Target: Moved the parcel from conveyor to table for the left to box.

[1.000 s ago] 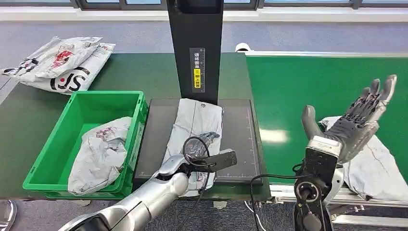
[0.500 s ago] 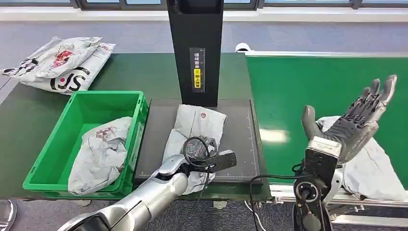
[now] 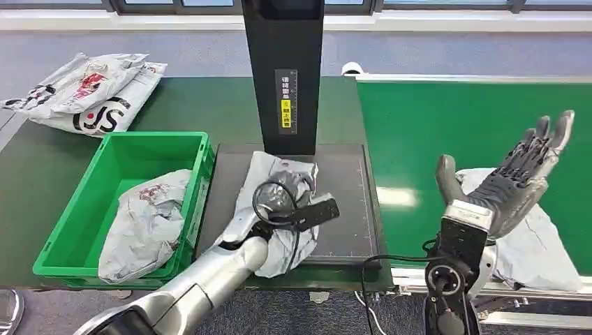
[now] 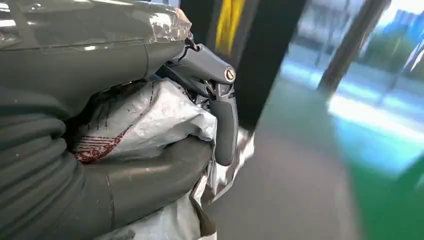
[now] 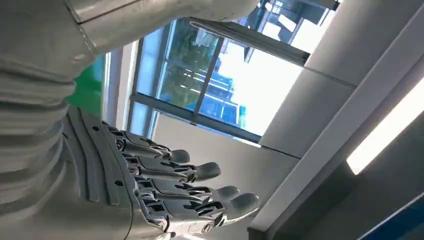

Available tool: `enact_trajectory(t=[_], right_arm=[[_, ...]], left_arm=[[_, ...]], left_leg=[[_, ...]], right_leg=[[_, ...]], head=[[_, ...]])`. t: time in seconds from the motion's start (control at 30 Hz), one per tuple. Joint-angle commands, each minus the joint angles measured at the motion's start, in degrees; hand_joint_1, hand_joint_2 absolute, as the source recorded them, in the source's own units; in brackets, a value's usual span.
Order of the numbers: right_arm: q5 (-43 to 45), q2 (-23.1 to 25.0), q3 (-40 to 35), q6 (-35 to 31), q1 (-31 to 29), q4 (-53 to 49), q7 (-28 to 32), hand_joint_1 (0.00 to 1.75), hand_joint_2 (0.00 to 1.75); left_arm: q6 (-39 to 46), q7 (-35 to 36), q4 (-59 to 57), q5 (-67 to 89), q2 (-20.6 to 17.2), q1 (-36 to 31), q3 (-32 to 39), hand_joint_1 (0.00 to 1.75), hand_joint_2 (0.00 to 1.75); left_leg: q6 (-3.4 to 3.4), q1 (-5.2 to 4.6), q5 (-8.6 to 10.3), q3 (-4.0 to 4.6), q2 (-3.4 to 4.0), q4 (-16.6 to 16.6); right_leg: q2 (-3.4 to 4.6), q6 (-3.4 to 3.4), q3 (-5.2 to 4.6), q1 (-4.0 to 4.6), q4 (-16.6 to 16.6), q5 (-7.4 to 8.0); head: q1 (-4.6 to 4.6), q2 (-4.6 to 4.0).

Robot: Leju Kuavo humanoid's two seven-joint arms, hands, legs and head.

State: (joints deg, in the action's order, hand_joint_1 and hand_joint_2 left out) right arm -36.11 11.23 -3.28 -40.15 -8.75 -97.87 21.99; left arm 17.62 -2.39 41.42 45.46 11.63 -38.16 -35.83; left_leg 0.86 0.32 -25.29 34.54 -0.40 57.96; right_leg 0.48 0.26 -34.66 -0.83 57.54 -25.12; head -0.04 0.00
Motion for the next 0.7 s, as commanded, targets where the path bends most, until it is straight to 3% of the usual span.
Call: enact_trajectory(t=[0.03,0.07,0.3,0.7], right_arm=[[1.6,0.2,4.7,0.2,2.2,-1.9,1.3,0.00,1.75],[1.1,0.5,5.4,0.2,2.3,-2.1,1.3,0.00,1.75],[1.7,0.0,6.2,0.2,5.8,-4.4,1.5,0.00,1.75],[1.5,0.1,6.2,0.2,5.5,-4.3,1.4,0.00,1.75]], left_arm=[[2.1,2.3,34.1,3.4,-12.9,-2.6,9.7,1.75,1.75],[6.0,1.8,35.0,5.9,-13.2,-2.3,10.4,1.75,1.75],[10.0,2.4,44.7,12.5,-18.4,0.2,19.5,1.75,1.75],[9.6,2.0,44.1,12.8,-17.6,0.3,19.7,1.75,1.75]], left_leg=[[0.03,0.06,-0.04,0.14,0.16,0.1],[0.04,0.06,-0.07,0.09,0.24,0.1],[0.01,0.08,-0.07,-0.10,0.25,-0.1],[0.00,0.11,-0.02,-0.09,0.05,-0.1]], right_leg=[[0.11,-0.06,-0.18,0.08,0.1,0.01],[0.17,-0.08,-0.16,0.08,0.1,-0.01],[0.19,-0.09,0.03,0.08,0.0,-0.04],[-0.01,-0.10,0.12,0.11,-0.1,-0.05]], head=[[0.00,0.00],[0.00,0.00],[0.00,0.00],[0.00,0.00]])
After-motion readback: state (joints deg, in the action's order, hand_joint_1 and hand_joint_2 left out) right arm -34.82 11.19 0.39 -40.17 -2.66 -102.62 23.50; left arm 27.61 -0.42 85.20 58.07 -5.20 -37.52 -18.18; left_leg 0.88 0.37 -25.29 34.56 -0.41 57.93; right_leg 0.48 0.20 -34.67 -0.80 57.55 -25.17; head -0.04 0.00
